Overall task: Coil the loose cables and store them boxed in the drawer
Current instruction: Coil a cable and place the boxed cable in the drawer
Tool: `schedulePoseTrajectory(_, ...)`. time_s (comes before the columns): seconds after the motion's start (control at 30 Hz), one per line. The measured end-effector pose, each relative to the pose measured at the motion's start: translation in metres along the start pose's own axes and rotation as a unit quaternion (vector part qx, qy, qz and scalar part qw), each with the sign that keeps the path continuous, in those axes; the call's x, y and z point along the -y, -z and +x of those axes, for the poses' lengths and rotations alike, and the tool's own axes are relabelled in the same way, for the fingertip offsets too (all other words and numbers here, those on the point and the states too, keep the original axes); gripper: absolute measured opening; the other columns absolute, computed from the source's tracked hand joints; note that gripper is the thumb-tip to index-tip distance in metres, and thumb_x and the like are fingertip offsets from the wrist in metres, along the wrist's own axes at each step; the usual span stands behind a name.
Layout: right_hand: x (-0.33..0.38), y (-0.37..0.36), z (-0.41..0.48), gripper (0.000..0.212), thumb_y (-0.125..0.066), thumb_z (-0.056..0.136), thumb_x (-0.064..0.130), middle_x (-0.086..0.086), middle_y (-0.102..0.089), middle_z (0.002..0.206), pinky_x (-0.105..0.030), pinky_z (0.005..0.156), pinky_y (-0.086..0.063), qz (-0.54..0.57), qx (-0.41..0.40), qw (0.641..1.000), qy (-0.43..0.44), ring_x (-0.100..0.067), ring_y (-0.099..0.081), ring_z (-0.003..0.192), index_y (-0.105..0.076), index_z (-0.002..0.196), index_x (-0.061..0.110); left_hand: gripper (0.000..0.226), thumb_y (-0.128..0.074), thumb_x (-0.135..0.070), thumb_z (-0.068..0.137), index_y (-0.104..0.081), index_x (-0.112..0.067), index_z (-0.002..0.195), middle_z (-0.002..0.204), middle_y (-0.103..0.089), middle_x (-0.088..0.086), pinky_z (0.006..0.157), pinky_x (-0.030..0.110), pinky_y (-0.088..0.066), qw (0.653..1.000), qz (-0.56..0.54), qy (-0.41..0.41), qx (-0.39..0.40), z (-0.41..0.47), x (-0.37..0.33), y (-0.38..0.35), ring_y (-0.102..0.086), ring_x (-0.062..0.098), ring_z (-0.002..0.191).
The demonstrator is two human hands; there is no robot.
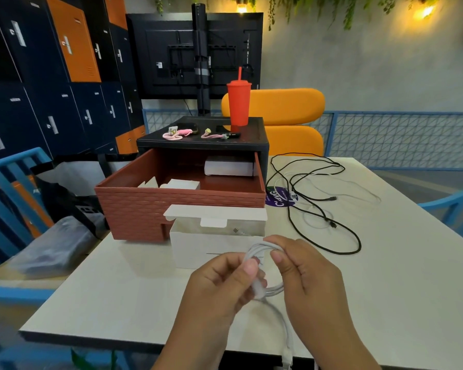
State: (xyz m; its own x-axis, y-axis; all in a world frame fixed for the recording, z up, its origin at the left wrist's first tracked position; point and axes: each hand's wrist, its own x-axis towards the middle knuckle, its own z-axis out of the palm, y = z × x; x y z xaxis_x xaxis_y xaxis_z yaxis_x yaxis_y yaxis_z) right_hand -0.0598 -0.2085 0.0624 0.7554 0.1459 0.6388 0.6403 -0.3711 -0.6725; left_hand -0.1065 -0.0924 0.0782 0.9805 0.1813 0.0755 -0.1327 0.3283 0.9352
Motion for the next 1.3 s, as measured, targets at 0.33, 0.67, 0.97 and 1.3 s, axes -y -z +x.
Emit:
schedulePoseTrajectory(0.33,-0.002,0.004,0.004,0.034,-0.040,0.081,0.053,0.025,-0.060,0.092,-0.006,0.070,-0.039,0.039,0.165,0.985,0.008,0.004,-0.058,0.085,-0.063,0.105,0.049,0.024,-0.059,-0.028,0.067,-0.069,-0.009,0.055,0.062,-0.061,0.011,0.064,0.028,-0.052,0.995,0.005,0.087,0.044,0.005,-0.006,0.015,-0.057,0.018,0.062)
schedulePoseTrajectory(0.67,-0.002,0.022,0.009,0.010,-0.062,0.079,0.041,0.031,-0.064,0.071,-0.002,0.066,-0.040,0.104,0.132,0.983,-0.079,0.012,-0.059,0.072,-0.066,0.086,0.046,0.031,-0.061,-0.026,0.080,-0.063,-0.001,0.061,0.037,-0.027,-0.003,0.059,0.029,-0.056,0.946,-0.286,0.135,0.068,0.011,-0.013,0.022,-0.033,0.010,0.030)
schedulePoseTrajectory(0.97,-0.022,0.044,0.008,0.031,-0.054,0.091,0.024,0.008,-0.057,0.054,-0.012,0.049,-0.036,-0.053,0.136,0.978,-0.151,0.000,-0.045,0.046,-0.051,0.060,0.027,0.045,-0.064,-0.025,0.078,-0.063,0.006,0.111,0.062,-0.055,0.005,0.089,0.031,-0.050,0.950,-0.295,-0.004,0.100,0.018,-0.005,0.035,-0.059,0.017,0.064)
schedulePoseTrajectory(1.3,-0.013,0.039,0.008,0.022,-0.030,0.077,0.056,0.024,-0.055,0.083,-0.009,0.067,-0.035,-0.049,0.197,0.979,0.005,-0.002,-0.049,0.081,-0.051,0.072,0.048,0.043,-0.074,-0.016,0.070,-0.066,-0.004,0.111,0.074,-0.069,0.011,0.080,0.026,-0.054,0.970,-0.196,-0.125,0.077,0.010,-0.005,0.018,-0.068,0.019,0.080)
